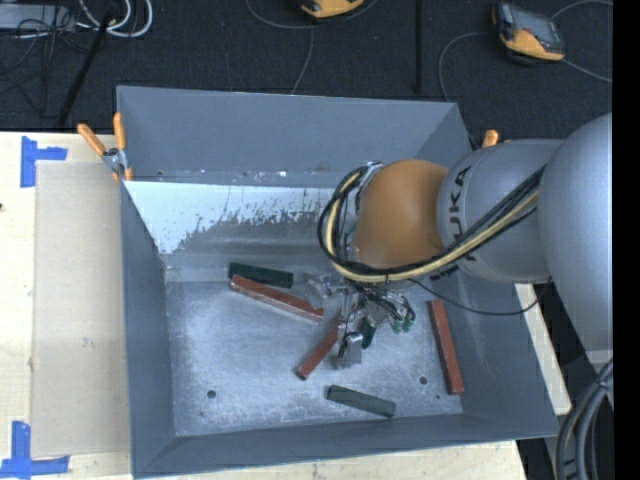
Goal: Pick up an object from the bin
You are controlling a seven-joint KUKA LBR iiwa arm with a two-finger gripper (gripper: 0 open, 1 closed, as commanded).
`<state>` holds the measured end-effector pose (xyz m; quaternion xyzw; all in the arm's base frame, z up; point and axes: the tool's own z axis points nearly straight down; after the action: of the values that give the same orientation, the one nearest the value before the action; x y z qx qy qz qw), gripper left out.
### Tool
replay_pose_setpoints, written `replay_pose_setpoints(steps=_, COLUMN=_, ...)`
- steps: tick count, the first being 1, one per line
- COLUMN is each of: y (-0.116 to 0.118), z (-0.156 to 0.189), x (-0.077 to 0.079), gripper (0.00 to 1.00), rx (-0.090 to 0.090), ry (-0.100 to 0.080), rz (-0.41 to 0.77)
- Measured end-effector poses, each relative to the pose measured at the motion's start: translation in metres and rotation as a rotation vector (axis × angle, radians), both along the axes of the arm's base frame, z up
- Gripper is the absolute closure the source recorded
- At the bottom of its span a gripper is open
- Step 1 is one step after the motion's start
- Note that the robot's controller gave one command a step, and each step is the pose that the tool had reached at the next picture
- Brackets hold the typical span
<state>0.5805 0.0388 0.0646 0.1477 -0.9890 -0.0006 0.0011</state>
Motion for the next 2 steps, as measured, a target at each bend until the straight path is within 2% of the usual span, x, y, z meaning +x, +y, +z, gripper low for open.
replay_pose_setpoints(steps=1, y=0.001, z=0.006, x=0.002, gripper=1.00, rx=0.002, ry=-0.004, rz=0.000)
replay_pose_setpoints(steps=2, y=0.041, z=0.111, x=0.022, gripper=1.00, rx=0.001, ry=-0.008, rz=0.065)
